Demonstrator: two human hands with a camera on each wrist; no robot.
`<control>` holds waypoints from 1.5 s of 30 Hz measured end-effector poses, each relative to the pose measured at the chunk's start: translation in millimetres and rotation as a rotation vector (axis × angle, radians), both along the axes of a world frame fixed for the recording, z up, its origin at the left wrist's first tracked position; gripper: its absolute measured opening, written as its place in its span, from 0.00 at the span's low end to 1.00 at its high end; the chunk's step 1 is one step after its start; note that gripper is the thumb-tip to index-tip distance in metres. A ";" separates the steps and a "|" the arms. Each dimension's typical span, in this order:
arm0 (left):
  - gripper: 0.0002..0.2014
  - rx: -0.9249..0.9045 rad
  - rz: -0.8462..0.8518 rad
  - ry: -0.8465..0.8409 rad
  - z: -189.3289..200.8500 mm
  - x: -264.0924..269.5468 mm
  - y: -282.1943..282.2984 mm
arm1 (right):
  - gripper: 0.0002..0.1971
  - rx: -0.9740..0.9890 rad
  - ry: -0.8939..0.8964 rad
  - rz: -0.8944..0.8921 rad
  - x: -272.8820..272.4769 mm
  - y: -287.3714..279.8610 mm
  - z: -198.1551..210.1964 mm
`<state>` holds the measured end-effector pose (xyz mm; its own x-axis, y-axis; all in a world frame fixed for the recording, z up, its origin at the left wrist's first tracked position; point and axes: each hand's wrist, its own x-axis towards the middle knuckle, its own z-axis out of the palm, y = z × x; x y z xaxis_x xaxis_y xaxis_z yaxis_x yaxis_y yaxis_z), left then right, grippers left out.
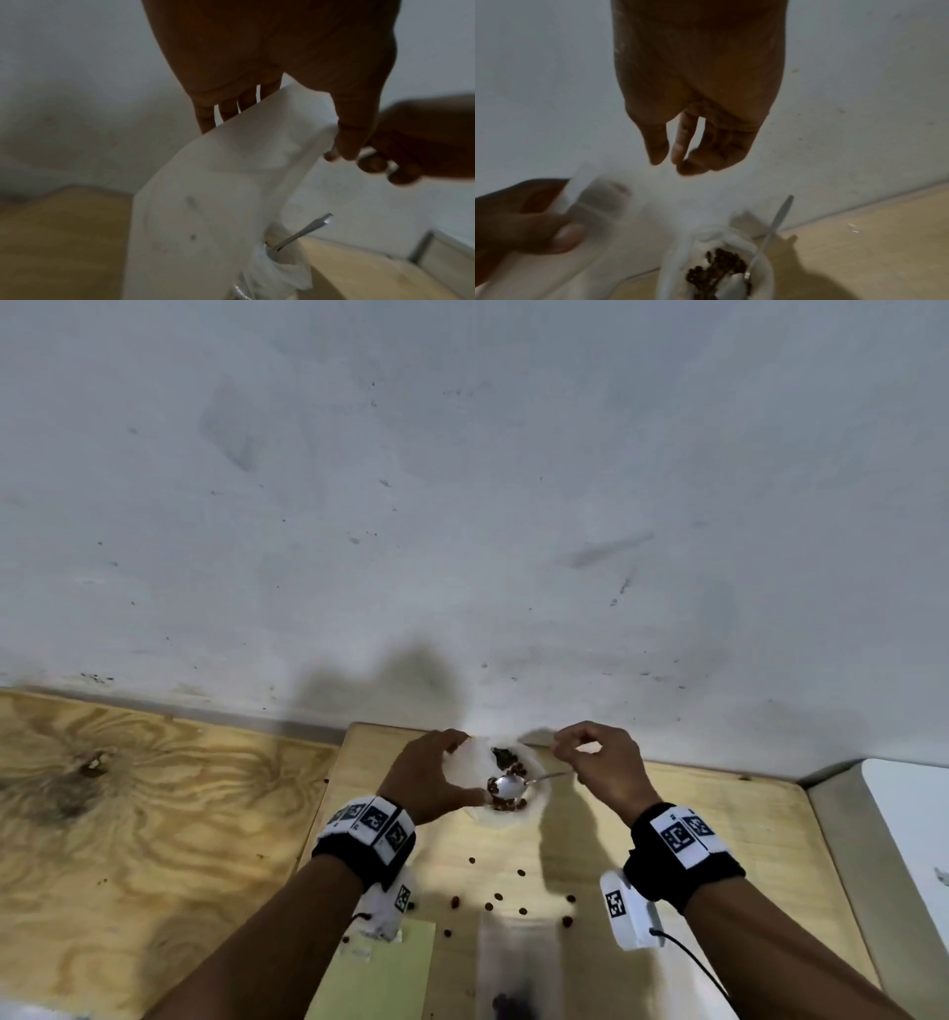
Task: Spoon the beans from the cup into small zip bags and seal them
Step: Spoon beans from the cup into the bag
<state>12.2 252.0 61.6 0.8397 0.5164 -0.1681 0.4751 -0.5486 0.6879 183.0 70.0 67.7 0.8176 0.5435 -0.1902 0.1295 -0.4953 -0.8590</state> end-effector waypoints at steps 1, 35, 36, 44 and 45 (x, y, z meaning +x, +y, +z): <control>0.40 -0.044 0.043 0.036 -4.4 -4.0 5.7 | 0.05 -0.045 -0.027 -0.050 9.0 -5.2 -9.5; 0.43 -0.390 -0.029 0.423 -67.8 39.4 28.0 | 0.17 0.046 0.017 -0.278 -8.9 10.2 -104.5; 0.46 -0.370 -0.041 0.430 -67.3 39.4 28.1 | 0.18 0.065 0.055 -0.276 -10.9 10.6 -105.2; 0.52 -0.272 -0.089 0.303 -69.3 35.1 16.3 | 0.10 0.093 0.403 -0.292 -17.5 15.6 -107.9; 0.52 -0.275 -0.094 0.287 -69.7 34.3 14.7 | 0.11 0.098 0.452 -0.318 -17.4 16.8 -106.5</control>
<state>46.4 266.7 -8.0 0.7803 0.3427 -0.5231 0.6253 -0.4133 0.6620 165.5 86.8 -38.8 0.7927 0.3166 -0.5210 -0.4051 -0.3651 -0.8382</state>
